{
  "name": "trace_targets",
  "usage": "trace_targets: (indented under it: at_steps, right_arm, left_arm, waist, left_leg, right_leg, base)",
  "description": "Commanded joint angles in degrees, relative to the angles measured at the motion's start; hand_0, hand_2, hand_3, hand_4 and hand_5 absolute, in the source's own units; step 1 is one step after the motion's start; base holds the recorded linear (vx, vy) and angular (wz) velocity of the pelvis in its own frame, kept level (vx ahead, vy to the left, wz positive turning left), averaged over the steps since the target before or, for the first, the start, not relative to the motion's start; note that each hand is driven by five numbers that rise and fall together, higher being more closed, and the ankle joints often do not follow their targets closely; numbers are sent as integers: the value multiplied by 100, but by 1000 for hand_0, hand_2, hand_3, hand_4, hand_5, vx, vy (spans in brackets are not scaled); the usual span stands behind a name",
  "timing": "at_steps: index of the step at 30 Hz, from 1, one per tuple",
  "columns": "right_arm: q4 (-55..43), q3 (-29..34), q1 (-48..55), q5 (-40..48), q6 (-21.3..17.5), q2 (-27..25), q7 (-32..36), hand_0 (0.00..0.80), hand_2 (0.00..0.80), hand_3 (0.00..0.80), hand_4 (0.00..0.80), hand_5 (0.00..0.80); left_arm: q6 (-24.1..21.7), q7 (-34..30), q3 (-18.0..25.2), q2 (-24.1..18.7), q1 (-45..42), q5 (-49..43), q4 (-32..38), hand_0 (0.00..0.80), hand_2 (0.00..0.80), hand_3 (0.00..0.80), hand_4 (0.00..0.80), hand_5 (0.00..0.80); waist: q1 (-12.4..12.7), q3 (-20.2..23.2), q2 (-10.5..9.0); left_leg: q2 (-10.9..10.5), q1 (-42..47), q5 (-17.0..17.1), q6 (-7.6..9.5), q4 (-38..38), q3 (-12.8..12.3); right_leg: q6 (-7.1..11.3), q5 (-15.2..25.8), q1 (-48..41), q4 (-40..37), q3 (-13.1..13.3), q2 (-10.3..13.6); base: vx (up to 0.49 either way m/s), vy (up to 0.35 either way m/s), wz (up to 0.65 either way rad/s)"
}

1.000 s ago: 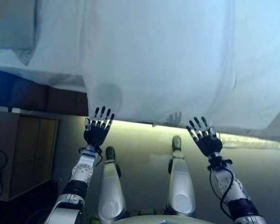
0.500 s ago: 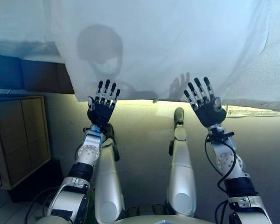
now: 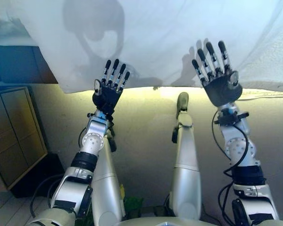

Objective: Make the bed neatly

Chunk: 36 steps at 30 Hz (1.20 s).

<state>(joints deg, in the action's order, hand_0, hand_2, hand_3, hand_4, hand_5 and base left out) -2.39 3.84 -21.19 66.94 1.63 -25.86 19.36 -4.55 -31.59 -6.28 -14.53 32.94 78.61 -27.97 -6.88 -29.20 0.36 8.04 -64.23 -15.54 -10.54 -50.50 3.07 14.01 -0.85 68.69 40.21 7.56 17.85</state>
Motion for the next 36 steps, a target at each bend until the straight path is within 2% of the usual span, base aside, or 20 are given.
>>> trace_targets:
  at_steps: [1,6,10,14,17,21,23,25,27,29,32,34,36]
  right_arm:
    - [-381,183,-41,19,-104,-180,-49,0,0,0,0,0]
    - [-131,208,-252,194,-34,-481,-173,0,0,0,0,0]
    - [239,168,-480,307,-62,-913,-166,0,0,0,0,0]
    - [527,58,-769,371,-120,-1184,-173,0,0,0,0,0]
    - [504,10,-869,385,-110,-1330,-291,0,0,0,0,0]
    - [487,-2,-947,444,-99,-1404,-391,0,0,0,0,0]
    - [434,-18,-948,525,-99,-1436,-436,0,0,0,0,0]
    - [368,-29,-902,560,-124,-1442,-471,0,0,0,0,0]
    - [333,49,-809,594,-135,-1445,-437,0,0,0,0,0]
    - [324,144,-773,587,-118,-1474,-411,0,0,0,0,0]
    - [306,270,-789,483,-38,-1511,-423,0,0,0,0,0]
    - [231,375,-737,375,-36,-1452,-486,0,0,0,0,0]
    - [182,470,-652,270,-61,-1337,-497,0,0,0,0,0]
  left_arm:
    - [81,366,142,-268,305,-336,181,0,0,0,0,0]
    - [-304,1528,168,-571,256,-120,-246,0,0,0,0,0]
    - [-520,2609,264,-779,219,134,-1001,0,0,0,0,0]
    - [-615,3203,408,-831,341,-166,-1898,0,0,0,0,0]
    - [-618,3626,719,-896,372,-332,-2482,0,0,0,0,0]
    - [-361,3683,1126,-1102,367,-306,-3227,0,0,0,0,0]
    - [-363,3499,1252,-1128,360,-99,-3332,0,0,0,0,0]
    - [-553,3074,1350,-1065,195,311,-3173,0,0,0,0,0]
    - [-738,2725,1441,-952,-56,820,-2839,0,0,0,0,0]
    - [-883,2066,1512,-806,-405,1425,-2344,0,0,0,0,0]
    - [-709,655,1505,-545,-858,2120,-1013,0,0,0,0,0]
    - [-623,-318,1367,-183,-1207,2142,112,0,0,0,0,0]
    - [-612,-1140,1229,203,-1470,1915,876,0,0,0,0,0]
  waist:
    - [-19,-59,47]
    - [21,-59,200]
    - [42,-59,399]
    - [22,-59,478]
    - [9,-59,491]
    - [3,-59,483]
    - [2,-59,466]
    - [26,-59,481]
    - [59,-59,524]
    - [116,-59,600]
    - [210,-59,737]
    - [282,-59,820]
    - [337,-59,893]
  left_leg:
    - [-419,-971,728,565,-354,20]
    - [-435,-1258,589,631,-755,-58]
    - [-467,-1352,605,633,-840,-167]
    - [-457,-1398,646,602,-862,-246]
    - [-447,-1390,688,560,-855,-276]
    - [-444,-1338,699,513,-870,-285]
    - [-444,-1290,716,498,-820,-289]
    - [-451,-1208,731,492,-747,-301]
    - [-461,-1088,731,490,-644,-315]
    - [-507,-918,724,479,-502,-321]
    - [-581,-640,715,445,-256,-314]
    - [-615,-520,677,445,-139,-319]
    - [-657,-462,600,452,-99,-317]
  right_leg:
    - [-732,-288,353,1016,-42,-606]
    - [-828,-440,664,1413,18,-597]
    - [-876,-510,867,1595,87,-550]
    - [-928,-541,984,1667,103,-522]
    - [-952,-535,1022,1668,112,-513]
    - [-972,-545,1016,1683,96,-493]
    - [-984,-534,993,1648,83,-494]
    - [-977,-514,950,1600,66,-477]
    - [-954,-499,885,1538,52,-444]
    - [-920,-495,774,1451,43,-399]
    - [-896,-503,579,1269,57,-338]
    - [-887,-506,505,1181,62,-274]
    - [-875,-527,460,1142,70,-227]
  base:
    - [0,0,0]
    - [31,45,-3]
    - [21,114,9]
    - [5,79,2]
    - [7,61,1]
    - [3,23,1]
    - [0,0,0]
    - [0,0,0]
    - [0,0,0]
    - [0,0,0]
    - [8,7,1]
    - [10,-6,12]
    - [-11,-33,16]
